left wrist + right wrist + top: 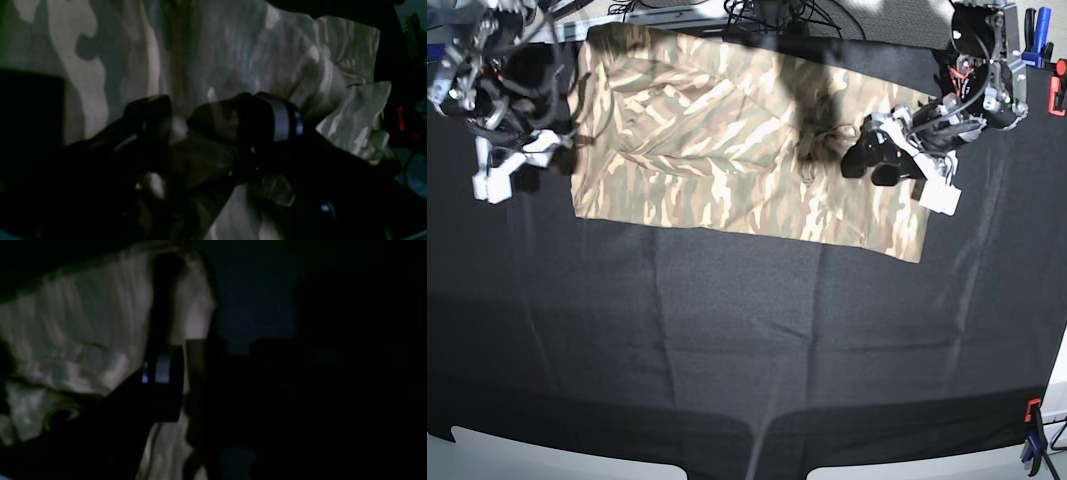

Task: Layout the t-shirt on the table in an organized manner, then fold the t-shirt properly
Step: 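Push the left gripper's end of the shirt toward the shirt's middle, then grasp the shirt's other end with the right gripper and fold it over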

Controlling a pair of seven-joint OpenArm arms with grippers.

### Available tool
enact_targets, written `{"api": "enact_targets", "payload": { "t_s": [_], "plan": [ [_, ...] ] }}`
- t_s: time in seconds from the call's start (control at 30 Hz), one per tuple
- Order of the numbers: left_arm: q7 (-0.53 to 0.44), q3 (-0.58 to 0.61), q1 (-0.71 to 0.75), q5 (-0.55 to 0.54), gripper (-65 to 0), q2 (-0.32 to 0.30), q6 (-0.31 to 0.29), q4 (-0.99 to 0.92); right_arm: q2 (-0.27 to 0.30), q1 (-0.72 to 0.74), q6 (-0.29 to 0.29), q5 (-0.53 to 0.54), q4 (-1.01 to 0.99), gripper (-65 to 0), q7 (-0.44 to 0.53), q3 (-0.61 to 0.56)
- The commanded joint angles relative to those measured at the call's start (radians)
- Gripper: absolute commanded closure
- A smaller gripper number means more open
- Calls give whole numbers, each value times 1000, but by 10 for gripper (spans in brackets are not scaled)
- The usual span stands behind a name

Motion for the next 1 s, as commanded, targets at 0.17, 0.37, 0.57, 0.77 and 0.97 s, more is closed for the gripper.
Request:
{"api": "enact_targets", "payload": {
  "t_s": [0.17, 0.37, 0.57, 0.77, 0.97],
  "plan": [
    [-9, 0, -8, -13, -361, -5, -9, 13, 13, 15, 25, 159, -95, -303, -92, 4],
    [-9, 0, -8, -45, -361, -5, -9, 13, 13, 14, 25, 277, -96, -303, -178, 4],
    [2, 0, -8, -65, -361, -5, -9, 13, 13, 14, 25, 308, -96, -303, -178, 3],
    [2, 0, -8, -65, -361, -5, -9, 13, 14, 14, 25, 303, -96, -303, -178, -46],
    [3, 0, -8, -64, -361, -5, -9, 13, 14, 14, 25, 280, -96, -303, -172, -182]
  ]
}}
